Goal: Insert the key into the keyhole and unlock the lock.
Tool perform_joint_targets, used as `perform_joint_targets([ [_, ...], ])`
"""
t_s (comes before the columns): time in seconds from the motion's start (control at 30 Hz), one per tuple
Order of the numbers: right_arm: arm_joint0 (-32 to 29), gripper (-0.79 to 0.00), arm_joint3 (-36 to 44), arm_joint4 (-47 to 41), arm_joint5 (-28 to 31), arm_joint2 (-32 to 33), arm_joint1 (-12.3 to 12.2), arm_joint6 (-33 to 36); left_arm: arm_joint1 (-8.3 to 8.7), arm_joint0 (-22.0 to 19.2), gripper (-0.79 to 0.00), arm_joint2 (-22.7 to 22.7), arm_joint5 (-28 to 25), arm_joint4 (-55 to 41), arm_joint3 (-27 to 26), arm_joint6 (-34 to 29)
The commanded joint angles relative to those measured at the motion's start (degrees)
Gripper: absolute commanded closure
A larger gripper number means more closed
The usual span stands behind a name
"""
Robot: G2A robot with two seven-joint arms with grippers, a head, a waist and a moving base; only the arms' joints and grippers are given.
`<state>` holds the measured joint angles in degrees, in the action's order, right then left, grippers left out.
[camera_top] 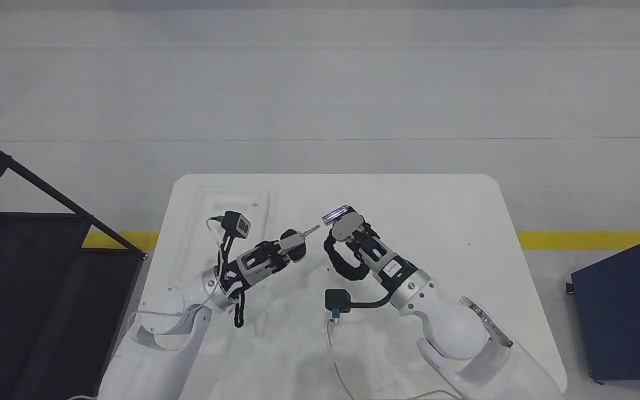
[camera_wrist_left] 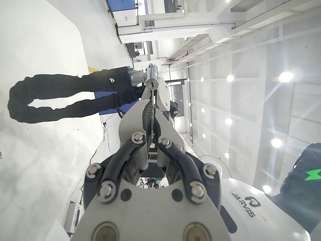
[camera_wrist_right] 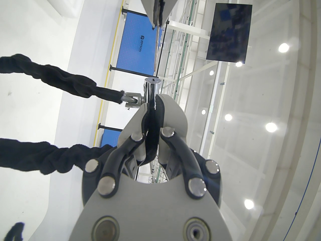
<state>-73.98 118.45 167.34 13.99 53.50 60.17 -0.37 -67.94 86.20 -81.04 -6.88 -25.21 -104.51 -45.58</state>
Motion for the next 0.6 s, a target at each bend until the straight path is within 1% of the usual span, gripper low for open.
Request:
perform_joint_targets([
  [0.0,0.0,0.0,0.0,0.0,0.0,0.0,0.0,0.0,-0.03,-0.2,0.0,0.5,-0.1,-0.2,0.2,0.3],
  [0.57,0.0,0.0,0.0,0.0,0.0,0.0,0.0,0.0,-0.04,-2.1,0.0,3.1,-1.1,-0.1,1.7,1.5],
])
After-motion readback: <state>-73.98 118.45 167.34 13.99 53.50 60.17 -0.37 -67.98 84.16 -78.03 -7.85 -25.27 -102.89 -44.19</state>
